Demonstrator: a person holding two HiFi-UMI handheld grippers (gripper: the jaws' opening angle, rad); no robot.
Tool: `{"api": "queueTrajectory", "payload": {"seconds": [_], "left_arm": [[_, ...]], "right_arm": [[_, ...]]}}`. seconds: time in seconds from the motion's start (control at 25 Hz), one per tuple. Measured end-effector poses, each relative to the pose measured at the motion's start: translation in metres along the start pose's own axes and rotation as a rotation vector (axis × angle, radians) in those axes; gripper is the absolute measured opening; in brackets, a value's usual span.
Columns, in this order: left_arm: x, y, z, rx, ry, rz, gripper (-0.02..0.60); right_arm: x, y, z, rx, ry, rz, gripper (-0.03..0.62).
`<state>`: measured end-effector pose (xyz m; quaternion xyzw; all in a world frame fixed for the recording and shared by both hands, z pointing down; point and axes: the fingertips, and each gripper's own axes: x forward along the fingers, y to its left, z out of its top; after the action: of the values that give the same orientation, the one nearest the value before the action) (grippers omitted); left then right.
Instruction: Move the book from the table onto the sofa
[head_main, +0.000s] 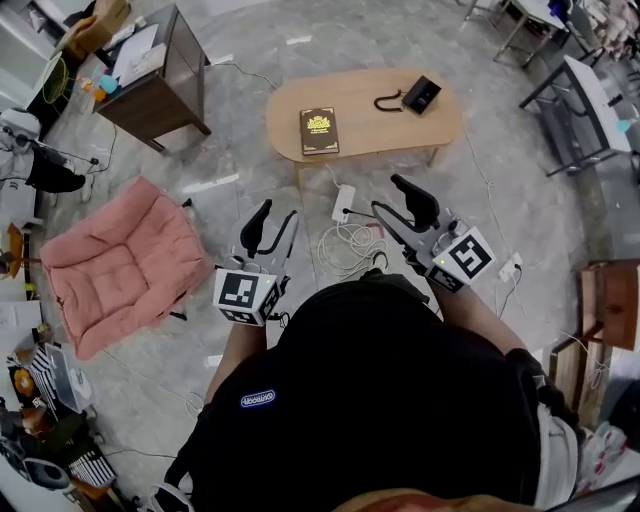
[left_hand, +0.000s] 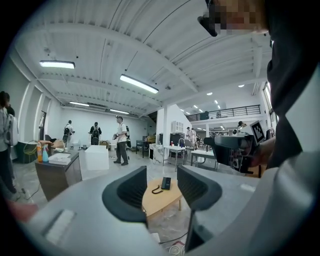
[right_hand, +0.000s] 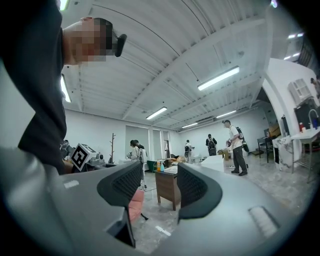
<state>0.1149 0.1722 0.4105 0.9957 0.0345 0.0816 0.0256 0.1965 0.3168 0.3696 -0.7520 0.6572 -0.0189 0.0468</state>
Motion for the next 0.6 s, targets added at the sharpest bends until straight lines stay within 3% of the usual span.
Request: {"api": "queueTrajectory", "payload": {"seconds": [0.16,0.36,0.6], "left_arm": [[0.021,0.002,-0.003,0.005,0.032,0.026,0.189],[0.061,0.006,-0.001,-0.069,0.043,0.072,0.189],[0.117,0.005,-0.008,-0.034,0.096,0.084,0.189]], "right_arm": [[0.011,-0.024,0.003,0.013,-0.029,0.042,0.233],[0.018,-0.061,0.005,0.029,-0.034,0.099,0.239],[0.013,-0.121,0.002,0.063,-0.038,0.091,0.244]]}}
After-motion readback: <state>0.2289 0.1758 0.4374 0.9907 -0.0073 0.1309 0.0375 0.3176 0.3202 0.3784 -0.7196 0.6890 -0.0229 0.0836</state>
